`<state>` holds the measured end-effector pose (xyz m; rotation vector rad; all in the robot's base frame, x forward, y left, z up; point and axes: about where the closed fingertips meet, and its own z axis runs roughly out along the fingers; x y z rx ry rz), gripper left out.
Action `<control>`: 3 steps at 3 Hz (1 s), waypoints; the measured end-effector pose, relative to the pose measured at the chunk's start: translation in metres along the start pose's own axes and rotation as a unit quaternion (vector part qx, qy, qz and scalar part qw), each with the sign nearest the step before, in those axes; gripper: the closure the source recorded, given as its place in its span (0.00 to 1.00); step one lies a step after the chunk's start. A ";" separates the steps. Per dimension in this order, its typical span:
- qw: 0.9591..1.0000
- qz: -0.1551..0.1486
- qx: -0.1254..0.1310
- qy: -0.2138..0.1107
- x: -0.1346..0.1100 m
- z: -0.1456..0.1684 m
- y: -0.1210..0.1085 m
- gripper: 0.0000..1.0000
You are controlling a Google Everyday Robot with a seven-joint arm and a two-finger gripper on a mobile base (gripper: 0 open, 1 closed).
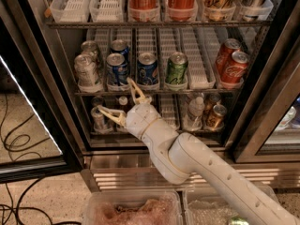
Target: Pick pepsi can from middle shelf of fridge
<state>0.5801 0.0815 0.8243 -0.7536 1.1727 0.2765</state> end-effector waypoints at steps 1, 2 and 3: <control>1.000 -0.001 -0.001 -0.004 0.001 0.008 0.000 0.28; 1.000 -0.006 0.004 -0.008 0.000 0.015 -0.004 0.18; 1.000 -0.006 0.004 -0.008 0.000 0.015 -0.004 0.20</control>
Offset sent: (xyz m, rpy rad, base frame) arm 0.0231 0.0070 0.0086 0.0053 -0.0365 -0.0166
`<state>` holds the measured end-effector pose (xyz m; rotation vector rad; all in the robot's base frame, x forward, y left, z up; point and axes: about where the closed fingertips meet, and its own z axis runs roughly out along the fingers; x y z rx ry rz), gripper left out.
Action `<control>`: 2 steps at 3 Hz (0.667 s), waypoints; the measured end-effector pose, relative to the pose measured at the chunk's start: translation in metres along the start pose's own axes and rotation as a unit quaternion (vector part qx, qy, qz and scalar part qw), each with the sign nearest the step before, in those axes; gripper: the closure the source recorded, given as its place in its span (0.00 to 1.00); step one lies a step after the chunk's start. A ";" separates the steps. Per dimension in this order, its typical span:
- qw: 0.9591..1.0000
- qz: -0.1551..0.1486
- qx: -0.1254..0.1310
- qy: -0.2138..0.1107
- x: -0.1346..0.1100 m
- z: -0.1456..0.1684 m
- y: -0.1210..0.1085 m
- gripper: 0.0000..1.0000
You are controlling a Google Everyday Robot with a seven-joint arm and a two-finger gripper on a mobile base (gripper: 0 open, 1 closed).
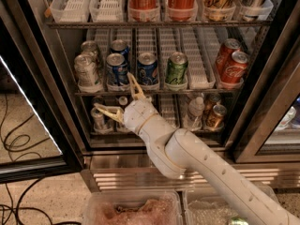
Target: Pick pepsi can from middle shelf of fridge
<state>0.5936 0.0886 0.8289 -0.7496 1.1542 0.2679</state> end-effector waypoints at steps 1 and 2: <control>1.000 0.009 0.003 0.004 0.003 0.006 -0.001 0.21; 1.000 0.013 0.011 -0.002 0.001 0.016 -0.003 0.20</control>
Offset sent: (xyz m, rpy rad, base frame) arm 0.0228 0.0116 0.0083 0.0493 0.0030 -0.0261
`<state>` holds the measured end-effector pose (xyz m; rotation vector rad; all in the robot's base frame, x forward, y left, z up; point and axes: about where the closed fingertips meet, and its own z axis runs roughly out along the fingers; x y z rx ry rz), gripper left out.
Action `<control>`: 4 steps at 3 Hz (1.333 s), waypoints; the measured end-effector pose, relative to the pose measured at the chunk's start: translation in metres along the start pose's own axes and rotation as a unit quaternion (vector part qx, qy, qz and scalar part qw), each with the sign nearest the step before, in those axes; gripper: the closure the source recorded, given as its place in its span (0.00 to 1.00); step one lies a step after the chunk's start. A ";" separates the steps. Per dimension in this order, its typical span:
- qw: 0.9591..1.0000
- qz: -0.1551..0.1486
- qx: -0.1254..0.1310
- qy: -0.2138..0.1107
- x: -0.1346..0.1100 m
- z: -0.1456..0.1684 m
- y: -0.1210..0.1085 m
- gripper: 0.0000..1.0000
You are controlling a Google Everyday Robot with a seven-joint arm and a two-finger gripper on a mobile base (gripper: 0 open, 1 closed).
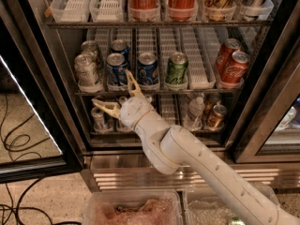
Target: Pick pepsi can from middle shelf of fridge
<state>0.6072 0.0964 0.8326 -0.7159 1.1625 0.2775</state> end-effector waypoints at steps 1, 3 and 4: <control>1.000 0.007 0.014 -0.005 -0.003 0.007 -0.005 0.20; 1.000 0.014 0.026 -0.009 -0.002 0.017 -0.005 0.19; 0.999 0.008 0.033 -0.010 -0.001 0.018 -0.009 0.20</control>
Offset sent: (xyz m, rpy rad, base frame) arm 0.0167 0.0075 0.0110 0.0688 0.0023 -0.0367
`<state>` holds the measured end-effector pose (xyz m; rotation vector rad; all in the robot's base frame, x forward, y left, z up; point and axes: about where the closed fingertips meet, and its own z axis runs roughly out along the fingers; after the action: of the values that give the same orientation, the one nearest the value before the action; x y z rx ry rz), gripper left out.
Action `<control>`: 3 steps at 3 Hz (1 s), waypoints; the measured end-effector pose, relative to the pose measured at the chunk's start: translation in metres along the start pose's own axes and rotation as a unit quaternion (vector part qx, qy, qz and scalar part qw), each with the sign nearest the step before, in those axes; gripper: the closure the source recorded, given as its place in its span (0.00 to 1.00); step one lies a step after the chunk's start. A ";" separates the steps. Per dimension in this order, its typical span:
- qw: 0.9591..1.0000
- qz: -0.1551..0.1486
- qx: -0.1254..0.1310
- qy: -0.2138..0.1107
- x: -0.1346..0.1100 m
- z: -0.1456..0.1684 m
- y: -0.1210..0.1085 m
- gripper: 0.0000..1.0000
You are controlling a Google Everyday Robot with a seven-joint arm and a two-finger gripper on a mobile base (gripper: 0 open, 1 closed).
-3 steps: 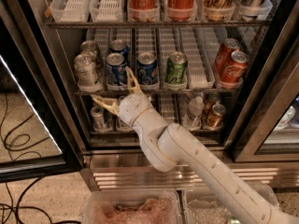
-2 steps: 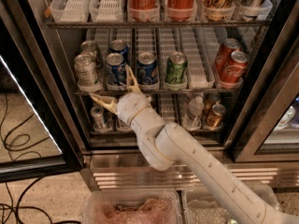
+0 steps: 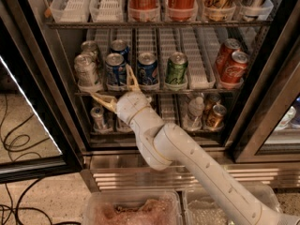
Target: Pick pepsi can from middle shelf of fridge
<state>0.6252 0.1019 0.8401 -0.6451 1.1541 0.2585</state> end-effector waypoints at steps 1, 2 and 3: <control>1.000 0.000 0.000 0.000 0.000 0.000 0.000 0.23; 1.000 0.000 0.000 0.000 0.000 0.000 0.000 0.33; 1.000 -0.009 0.012 0.011 -0.001 -0.004 0.001 0.33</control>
Offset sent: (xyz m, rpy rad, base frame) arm 0.0000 0.0000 0.0000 0.0000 0.0000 0.0000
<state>0.6208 0.1003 0.8397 -0.6383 1.1695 0.2220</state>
